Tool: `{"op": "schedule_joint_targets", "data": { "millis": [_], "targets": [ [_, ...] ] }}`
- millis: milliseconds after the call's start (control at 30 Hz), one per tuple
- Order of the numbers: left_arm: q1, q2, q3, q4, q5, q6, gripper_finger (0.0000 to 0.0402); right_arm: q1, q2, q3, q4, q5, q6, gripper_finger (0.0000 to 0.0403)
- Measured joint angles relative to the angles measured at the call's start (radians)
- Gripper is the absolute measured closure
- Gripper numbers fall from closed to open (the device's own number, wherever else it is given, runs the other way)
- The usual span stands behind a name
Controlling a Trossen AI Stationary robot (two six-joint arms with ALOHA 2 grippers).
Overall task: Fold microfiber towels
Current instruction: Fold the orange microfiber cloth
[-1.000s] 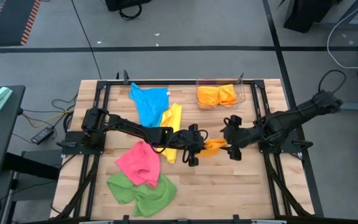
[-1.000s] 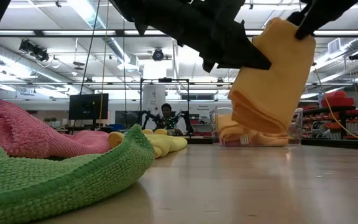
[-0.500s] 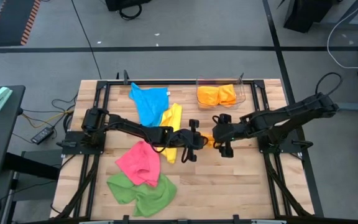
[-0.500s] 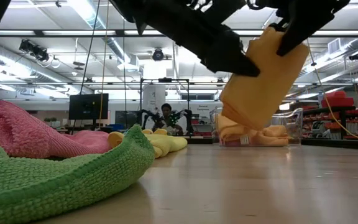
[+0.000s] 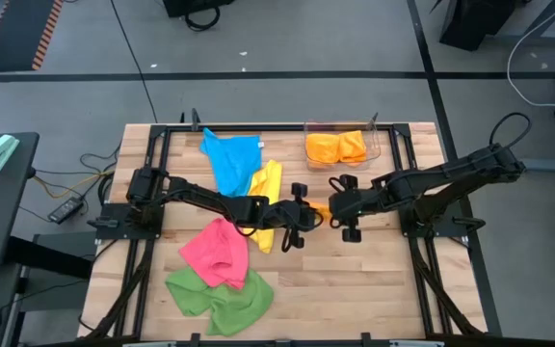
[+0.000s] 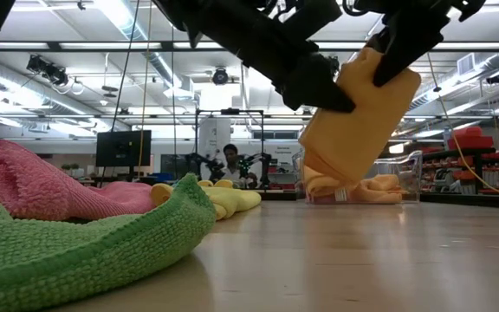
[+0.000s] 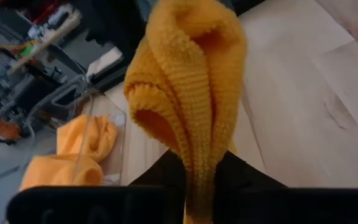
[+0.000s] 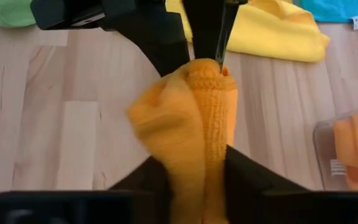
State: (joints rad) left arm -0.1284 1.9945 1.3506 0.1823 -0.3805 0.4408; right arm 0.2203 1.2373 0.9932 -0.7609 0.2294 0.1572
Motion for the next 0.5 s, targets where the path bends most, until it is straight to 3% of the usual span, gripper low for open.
{"op": "schedule_joint_targets", "data": {
  "millis": [133,267,500],
  "targets": [
    [-0.001,0.0,0.001,-0.033,0.008,-0.042,0.0311,0.0,0.0,0.0,0.0,0.0,-0.036,0.0356],
    [-0.011,-0.041,0.0,-0.055,0.006,-0.03,0.0259,0.0,0.0,0.0,-0.036,0.021,-0.096,0.0382],
    [-0.01,-0.088,0.0,-0.116,-0.009,-0.067,0.02,0.0,0.0,0.0,-0.166,0.318,-0.201,0.0385]
  ]
}}
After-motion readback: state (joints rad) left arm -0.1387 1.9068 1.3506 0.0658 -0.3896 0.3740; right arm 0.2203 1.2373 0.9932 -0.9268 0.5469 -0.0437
